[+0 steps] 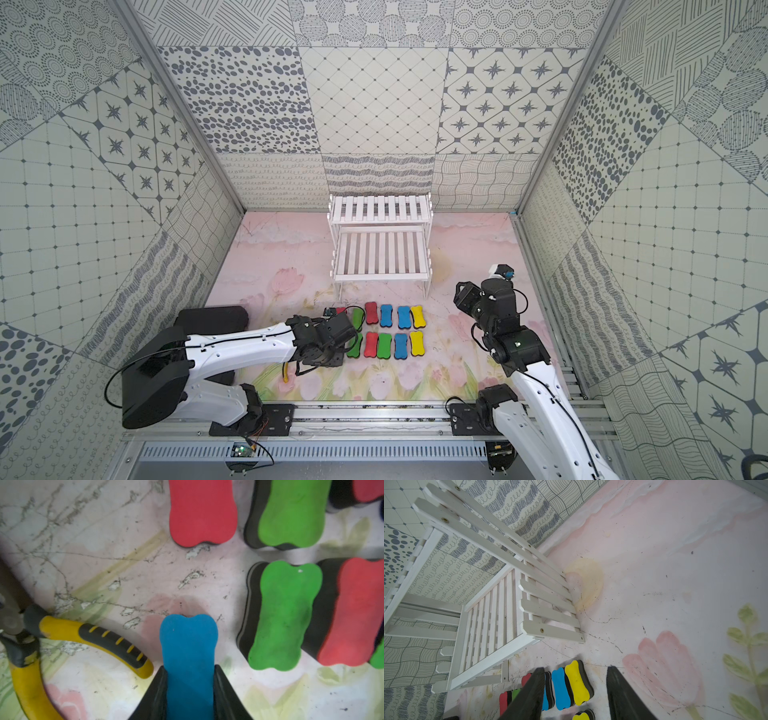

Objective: Remove the whiteboard erasers from the shelf
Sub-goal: Place the whiteboard eraser at the center of the board.

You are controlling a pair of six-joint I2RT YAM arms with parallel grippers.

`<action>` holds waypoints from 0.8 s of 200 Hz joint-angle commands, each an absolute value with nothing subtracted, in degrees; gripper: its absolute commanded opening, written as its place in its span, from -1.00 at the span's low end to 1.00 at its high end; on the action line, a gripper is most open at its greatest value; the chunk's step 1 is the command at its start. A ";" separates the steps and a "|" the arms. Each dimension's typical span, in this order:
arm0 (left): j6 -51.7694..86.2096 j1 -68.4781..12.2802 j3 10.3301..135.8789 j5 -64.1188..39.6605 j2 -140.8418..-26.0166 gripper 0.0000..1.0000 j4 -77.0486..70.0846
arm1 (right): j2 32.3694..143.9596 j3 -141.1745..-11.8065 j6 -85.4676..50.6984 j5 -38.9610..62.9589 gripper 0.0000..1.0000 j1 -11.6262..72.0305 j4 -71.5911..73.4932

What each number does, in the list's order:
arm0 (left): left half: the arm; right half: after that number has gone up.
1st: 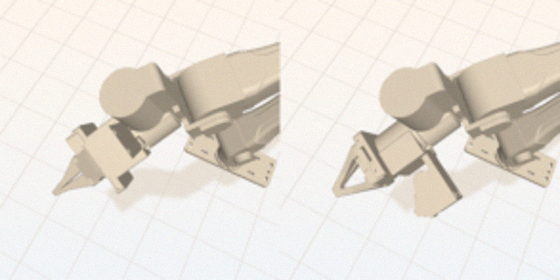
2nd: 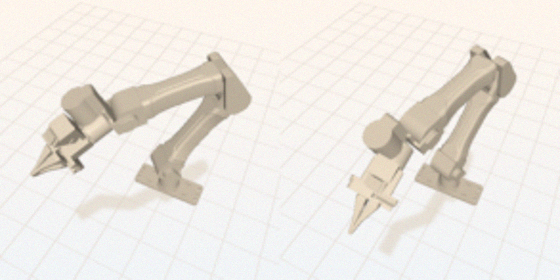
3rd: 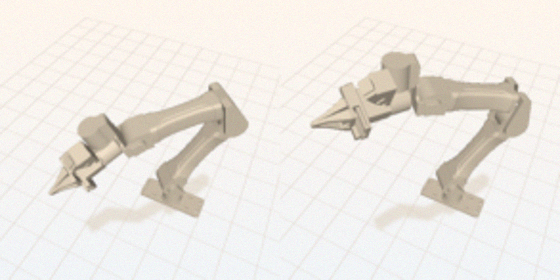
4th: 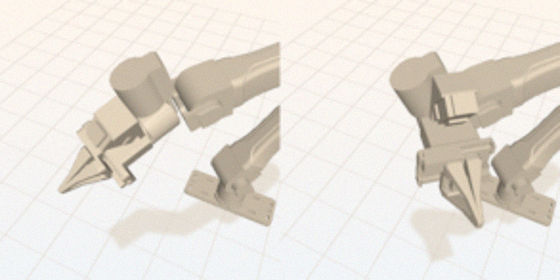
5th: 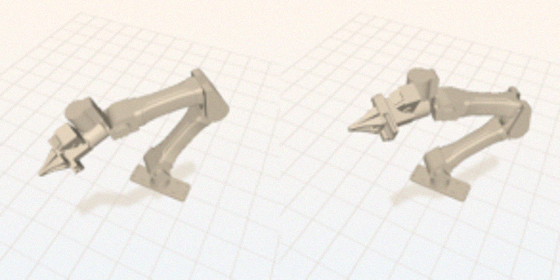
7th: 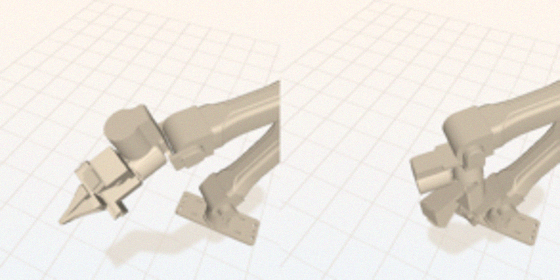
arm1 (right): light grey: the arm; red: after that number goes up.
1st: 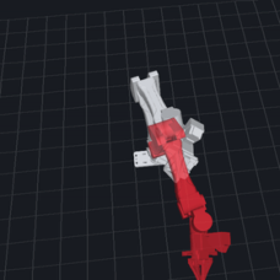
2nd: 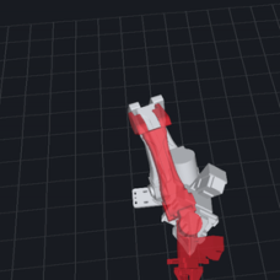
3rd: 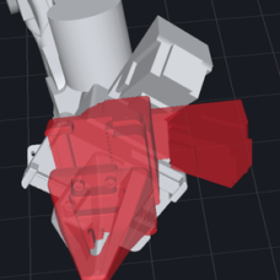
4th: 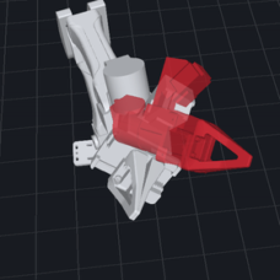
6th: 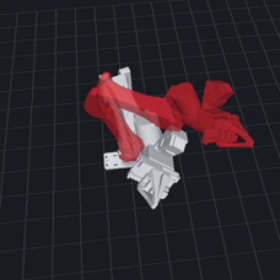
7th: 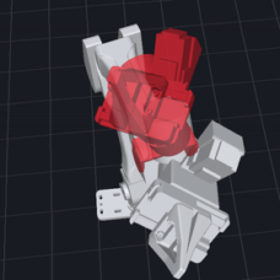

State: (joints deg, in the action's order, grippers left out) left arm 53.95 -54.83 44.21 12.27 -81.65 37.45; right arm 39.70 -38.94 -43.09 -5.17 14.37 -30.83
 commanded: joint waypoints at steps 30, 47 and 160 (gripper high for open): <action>53.35 -53.17 46.50 10.02 -85.53 -0.33 33.67 | 39.15 -38.10 -43.24 -5.41 0.04 13.98 -28.74; 53.31 -52.70 46.50 10.43 -86.12 -0.31 33.46 | 39.07 -38.00 -43.23 -5.44 0.04 13.97 -28.74; 54.31 -52.11 46.82 12.57 -83.50 0.13 35.93 | 39.15 -38.05 -43.47 -5.29 0.05 13.51 -28.74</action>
State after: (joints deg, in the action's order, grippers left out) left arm 53.78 -52.01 46.39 11.18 -85.76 33.71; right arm 39.70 -38.50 -43.09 -5.17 13.82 -30.61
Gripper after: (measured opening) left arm 0.536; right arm 0.522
